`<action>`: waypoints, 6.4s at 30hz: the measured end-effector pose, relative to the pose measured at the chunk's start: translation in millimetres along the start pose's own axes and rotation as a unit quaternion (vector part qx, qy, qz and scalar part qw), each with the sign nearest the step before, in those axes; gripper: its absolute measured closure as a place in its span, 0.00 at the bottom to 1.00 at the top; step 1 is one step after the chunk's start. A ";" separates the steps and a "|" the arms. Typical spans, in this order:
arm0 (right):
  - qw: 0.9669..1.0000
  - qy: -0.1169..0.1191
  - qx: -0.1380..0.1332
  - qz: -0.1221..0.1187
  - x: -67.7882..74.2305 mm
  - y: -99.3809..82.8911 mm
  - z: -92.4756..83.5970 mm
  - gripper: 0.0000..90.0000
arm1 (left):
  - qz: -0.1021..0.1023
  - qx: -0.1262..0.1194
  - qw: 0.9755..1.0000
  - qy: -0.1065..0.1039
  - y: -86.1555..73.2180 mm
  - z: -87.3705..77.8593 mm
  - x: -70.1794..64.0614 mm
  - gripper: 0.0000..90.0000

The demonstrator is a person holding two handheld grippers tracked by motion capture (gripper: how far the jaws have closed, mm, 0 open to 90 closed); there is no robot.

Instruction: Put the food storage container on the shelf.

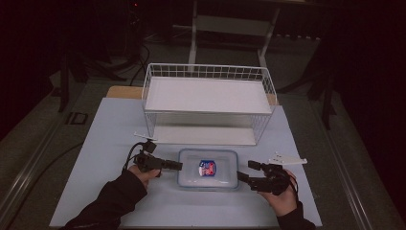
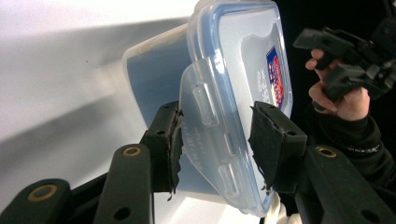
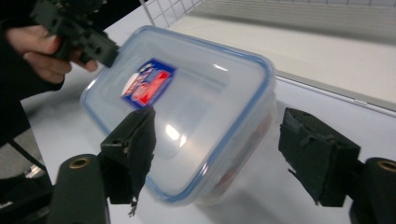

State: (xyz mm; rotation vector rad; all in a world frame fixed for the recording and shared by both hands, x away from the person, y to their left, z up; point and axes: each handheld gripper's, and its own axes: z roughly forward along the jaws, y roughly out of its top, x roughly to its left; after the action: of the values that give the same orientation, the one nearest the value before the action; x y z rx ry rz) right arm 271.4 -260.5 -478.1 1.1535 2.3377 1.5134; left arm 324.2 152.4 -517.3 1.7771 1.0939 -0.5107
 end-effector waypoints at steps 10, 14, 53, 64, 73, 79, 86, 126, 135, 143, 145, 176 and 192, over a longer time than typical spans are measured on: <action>0.996 0.038 0.037 0.069 -18.4 -1.1 19.2 0.26 | 0.036 0.001 0.999 0.005 -5.4 -3.2 -9.6 0.64; 0.994 0.051 0.049 0.086 -20.6 -2.3 25.6 0.26 | 0.045 0.000 0.999 0.005 -7.1 -3.1 -11.7 0.64; 0.985 0.110 0.064 0.120 -26.2 16.3 19.2 0.59 | 0.105 -0.032 0.993 0.046 0.2 -17.9 -43.3 0.65; 0.989 0.107 0.043 0.094 -37.1 35.0 28.1 0.59 | 0.125 -0.050 0.989 0.064 17.4 -21.1 -41.1 0.65; 0.991 0.096 0.036 0.083 -47.0 46.6 37.9 0.58 | 0.128 -0.065 0.987 0.069 29.2 -17.9 -30.3 0.64; 0.992 0.092 0.026 0.082 -57.9 51.2 45.7 0.58 | 0.137 -0.071 0.985 0.079 40.8 -13.8 -23.3 0.64; 0.993 0.089 0.023 0.079 -69.8 53.3 52.6 0.58 | 0.141 -0.077 0.984 0.083 46.9 -5.5 -14.8 0.64; 0.994 0.049 -0.024 0.095 -98.5 59.0 77.8 0.57 | 0.189 -0.171 0.957 0.138 64.6 19.6 10.6 0.57; 0.994 0.024 -0.035 0.104 -96.8 55.9 84.2 0.54 | 0.170 -0.194 0.953 0.160 62.8 27.6 16.0 0.51; 0.994 -0.011 -0.037 0.106 -93.4 56.9 90.6 0.51 | 0.173 -0.211 0.945 0.181 61.8 31.4 19.3 0.55; 0.994 -0.023 -0.037 0.103 -91.9 58.5 91.2 0.51 | 0.173 -0.210 0.945 0.183 62.2 32.4 18.6 0.51; 0.999 -0.002 -0.038 0.026 -28.5 56.1 69.1 0.42 | 0.182 -0.182 0.956 0.137 32.7 6.4 -9.1 0.16; 0.999 0.045 0.019 -0.015 13.2 40.3 96.7 0.56 | 0.207 -0.183 0.947 0.162 -16.1 -0.5 -28.0 0.02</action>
State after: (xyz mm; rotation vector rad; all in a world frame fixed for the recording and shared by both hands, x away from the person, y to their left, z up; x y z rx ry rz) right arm 329.9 -173.2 -488.5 1.0752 2.4399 1.5496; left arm 296.0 142.5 -504.7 1.7203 0.9196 0.2372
